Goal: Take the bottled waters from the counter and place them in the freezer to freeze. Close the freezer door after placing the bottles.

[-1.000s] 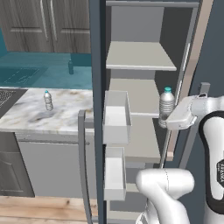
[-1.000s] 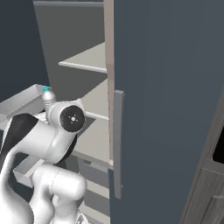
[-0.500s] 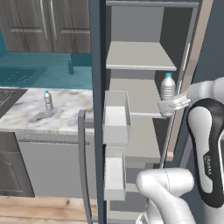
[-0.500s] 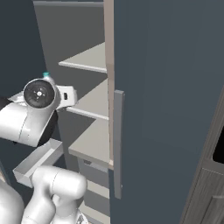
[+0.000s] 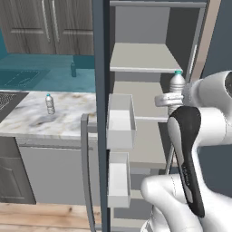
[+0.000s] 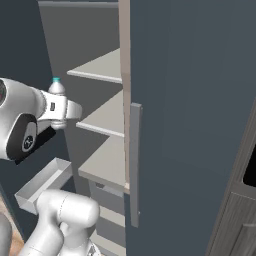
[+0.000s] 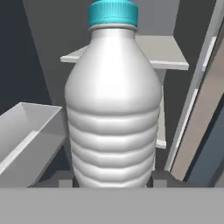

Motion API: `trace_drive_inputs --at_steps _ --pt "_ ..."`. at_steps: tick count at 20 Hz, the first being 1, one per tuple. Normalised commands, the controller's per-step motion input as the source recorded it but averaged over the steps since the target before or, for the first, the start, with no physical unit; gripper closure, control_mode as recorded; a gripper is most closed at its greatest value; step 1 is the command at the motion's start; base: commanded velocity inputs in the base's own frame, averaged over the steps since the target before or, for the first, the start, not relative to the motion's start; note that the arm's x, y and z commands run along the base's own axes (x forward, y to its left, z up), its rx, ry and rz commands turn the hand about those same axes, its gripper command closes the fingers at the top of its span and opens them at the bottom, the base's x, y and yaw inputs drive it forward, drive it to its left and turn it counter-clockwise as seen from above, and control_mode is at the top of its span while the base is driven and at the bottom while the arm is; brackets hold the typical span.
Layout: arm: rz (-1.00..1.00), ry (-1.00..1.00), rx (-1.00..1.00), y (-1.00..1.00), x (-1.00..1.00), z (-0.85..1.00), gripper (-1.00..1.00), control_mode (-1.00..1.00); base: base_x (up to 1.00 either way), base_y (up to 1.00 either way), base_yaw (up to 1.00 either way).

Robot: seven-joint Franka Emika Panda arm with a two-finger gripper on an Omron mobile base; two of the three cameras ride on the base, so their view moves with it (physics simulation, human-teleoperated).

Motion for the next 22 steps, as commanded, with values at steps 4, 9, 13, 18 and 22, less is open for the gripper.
trace_drive_inputs --at_steps 4,9,13,18,22 --pt "-0.36 -0.11 -0.08 0.00 0.00 0.00 1.00 -1.00 0.00 0.00 0.00" --pt "-0.20 -0.15 -0.10 -0.04 0.00 0.09 1.00 -1.00 0.00 0.00 0.00" --pt "-0.11 -0.08 0.00 -0.12 0.00 0.21 1.00 -1.00 0.00 0.00 0.00" --pt "-0.01 -0.16 0.00 -0.24 0.02 0.23 1.00 -1.00 0.00 0.00 0.00" --pt "0.00 -0.10 0.00 -0.05 0.10 0.23 1.00 -1.00 0.00 0.00 0.00"
